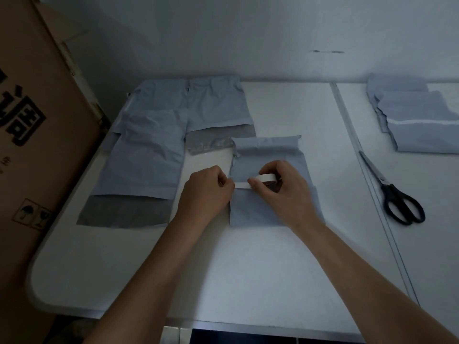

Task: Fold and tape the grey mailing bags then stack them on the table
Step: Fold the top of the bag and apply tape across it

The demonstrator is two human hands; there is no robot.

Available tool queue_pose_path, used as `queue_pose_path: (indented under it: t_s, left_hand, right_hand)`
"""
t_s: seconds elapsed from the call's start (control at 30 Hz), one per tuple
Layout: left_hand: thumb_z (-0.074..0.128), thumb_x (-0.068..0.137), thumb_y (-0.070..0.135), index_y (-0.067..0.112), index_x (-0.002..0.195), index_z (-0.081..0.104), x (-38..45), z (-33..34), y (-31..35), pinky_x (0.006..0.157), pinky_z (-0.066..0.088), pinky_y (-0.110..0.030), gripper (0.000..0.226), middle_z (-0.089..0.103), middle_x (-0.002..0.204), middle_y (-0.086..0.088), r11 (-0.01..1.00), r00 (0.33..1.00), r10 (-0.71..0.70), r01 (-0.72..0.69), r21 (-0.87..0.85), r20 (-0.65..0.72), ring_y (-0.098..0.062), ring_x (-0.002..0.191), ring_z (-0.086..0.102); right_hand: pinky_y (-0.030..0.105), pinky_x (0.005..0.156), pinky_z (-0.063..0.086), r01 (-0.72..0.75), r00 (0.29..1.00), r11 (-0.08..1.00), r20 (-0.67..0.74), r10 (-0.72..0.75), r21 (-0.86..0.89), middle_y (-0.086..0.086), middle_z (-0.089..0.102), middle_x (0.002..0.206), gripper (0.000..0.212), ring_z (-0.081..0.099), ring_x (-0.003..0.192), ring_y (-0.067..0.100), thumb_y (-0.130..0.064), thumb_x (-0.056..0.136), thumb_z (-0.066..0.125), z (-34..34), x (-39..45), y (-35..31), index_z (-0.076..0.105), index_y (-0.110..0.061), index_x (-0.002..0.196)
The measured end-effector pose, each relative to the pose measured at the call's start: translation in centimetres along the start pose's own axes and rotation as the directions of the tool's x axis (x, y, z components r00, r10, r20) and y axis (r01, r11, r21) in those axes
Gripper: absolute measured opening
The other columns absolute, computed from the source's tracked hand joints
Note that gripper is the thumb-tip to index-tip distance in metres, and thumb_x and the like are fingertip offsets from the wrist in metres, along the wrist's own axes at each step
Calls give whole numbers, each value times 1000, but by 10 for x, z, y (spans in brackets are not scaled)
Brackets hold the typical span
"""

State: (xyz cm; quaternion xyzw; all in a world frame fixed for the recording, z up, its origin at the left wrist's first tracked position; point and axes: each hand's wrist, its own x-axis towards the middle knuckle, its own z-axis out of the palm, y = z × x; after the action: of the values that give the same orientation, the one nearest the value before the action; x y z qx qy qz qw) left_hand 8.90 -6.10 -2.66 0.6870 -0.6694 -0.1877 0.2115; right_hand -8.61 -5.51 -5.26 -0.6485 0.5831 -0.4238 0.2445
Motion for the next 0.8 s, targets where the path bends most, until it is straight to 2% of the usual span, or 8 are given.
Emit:
queue_pose_path:
  t_s: [0.27, 0.5, 0.8]
  left_hand:
    - [59, 92, 33, 17, 84, 58, -1, 7, -1, 59, 35, -24, 18, 55, 78, 6, 995, 997, 59, -55, 83, -47, -13, 71, 53]
    - [57, 92, 37, 20, 83, 52, -4, 10, -2, 57, 34, -27, 19, 52, 80, 6, 987, 995, 74, -64, 148, -66, -14, 71, 51]
    - [56, 88, 53, 18, 85, 53, 0, 3, -6, 57, 37, -29, 35, 55, 84, 5, 979, 1000, -30, 28, 201, 6, -14, 74, 53]
  right_hand:
    - [29, 72, 46, 14, 1000, 1000, -2, -14, -10, -9, 58, 85, 26, 54, 81, 11, -42, 78, 70, 1, 0, -1, 59, -21, 87]
    - [22, 71, 42, 18, 1000, 1000, 7, -18, -20, -9, 59, 86, 25, 54, 83, 11, -40, 79, 72, 0, -2, -2, 59, -20, 87]
    - [20, 70, 40, 16, 1000, 1000, 14, -16, -15, -9, 59, 86, 24, 54, 83, 11, -40, 79, 71, 0, -2, -2, 59, -21, 87]
